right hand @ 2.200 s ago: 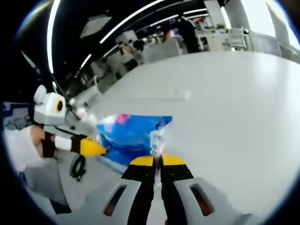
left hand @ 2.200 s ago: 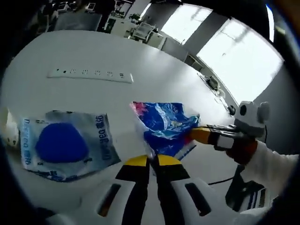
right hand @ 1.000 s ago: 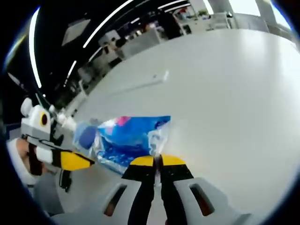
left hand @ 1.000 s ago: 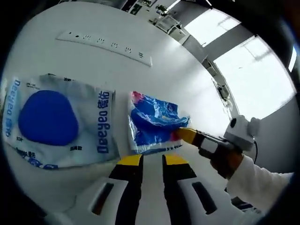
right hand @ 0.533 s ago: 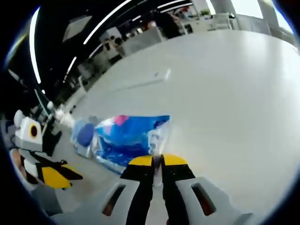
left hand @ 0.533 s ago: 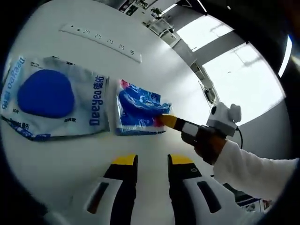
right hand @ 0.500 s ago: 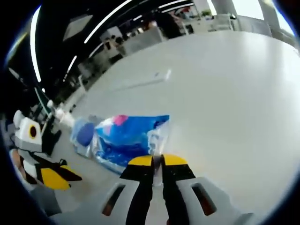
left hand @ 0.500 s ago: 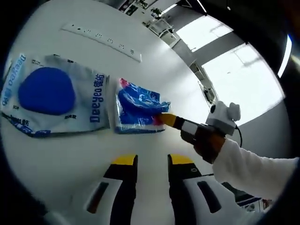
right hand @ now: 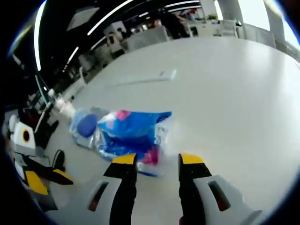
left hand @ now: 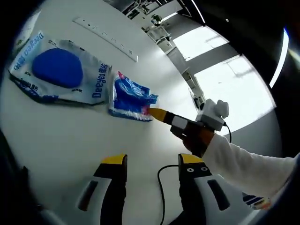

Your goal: Arrange the tabletop items into an orderly group along one side of the table until the central work area is clear of visible clutter.

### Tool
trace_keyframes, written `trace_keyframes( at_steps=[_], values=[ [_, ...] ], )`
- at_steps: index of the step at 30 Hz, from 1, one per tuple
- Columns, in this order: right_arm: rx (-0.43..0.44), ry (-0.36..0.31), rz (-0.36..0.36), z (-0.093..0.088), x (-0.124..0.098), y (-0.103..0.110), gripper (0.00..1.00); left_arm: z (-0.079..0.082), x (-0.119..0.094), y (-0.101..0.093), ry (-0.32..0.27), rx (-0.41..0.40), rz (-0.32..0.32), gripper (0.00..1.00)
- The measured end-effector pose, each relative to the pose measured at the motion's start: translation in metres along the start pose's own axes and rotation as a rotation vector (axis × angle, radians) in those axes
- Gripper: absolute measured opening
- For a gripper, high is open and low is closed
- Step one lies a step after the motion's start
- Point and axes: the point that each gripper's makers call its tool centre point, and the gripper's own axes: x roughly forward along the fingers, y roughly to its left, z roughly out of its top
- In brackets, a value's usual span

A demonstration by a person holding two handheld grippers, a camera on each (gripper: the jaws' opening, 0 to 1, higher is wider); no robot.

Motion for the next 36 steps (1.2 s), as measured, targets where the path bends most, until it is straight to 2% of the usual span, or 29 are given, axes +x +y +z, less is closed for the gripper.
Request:
trace_keyframes(
  at_steps=[5,8,17,18,21,23,25,27,30,36],
  values=[
    [0.016,-0.006,0.000,-0.006,-0.008,0.005,0.43,0.011,-0.013,-0.008,-0.059,0.024,-0.034,0.52],
    [0.037,-0.025,0.006,-0.008,-0.012,0.011,0.46,0.013,-0.020,-0.014,-0.086,0.030,-0.065,0.52],
    [0.040,-0.060,0.050,-0.012,-0.027,0.032,0.51,0.011,-0.028,-0.024,-0.092,0.079,-0.095,0.59],
    [0.035,-0.062,0.054,-0.015,-0.030,0.035,0.52,0.012,-0.029,-0.025,-0.094,0.104,-0.092,0.61],
    [0.049,-0.080,0.065,-0.022,-0.040,0.039,0.55,0.011,-0.034,-0.022,-0.071,0.202,-0.055,0.66],
    [0.121,-0.098,0.063,-0.030,-0.049,0.038,0.57,0.010,-0.037,-0.019,-0.061,0.254,-0.028,0.70],
    [0.202,-0.115,0.053,-0.037,-0.055,0.034,0.59,0.007,-0.040,-0.016,-0.056,0.269,-0.016,0.73],
    [0.246,-0.131,0.047,-0.042,-0.060,0.032,0.61,0.004,-0.043,-0.013,-0.055,0.294,0.005,0.75],
    [0.262,-0.135,0.045,-0.051,-0.073,0.030,0.63,-0.002,-0.049,-0.006,-0.043,0.335,0.038,0.76],
    [0.278,-0.147,0.071,-0.058,-0.092,0.035,0.69,-0.005,-0.065,0.016,-0.048,0.347,0.112,0.76]
  ],
)
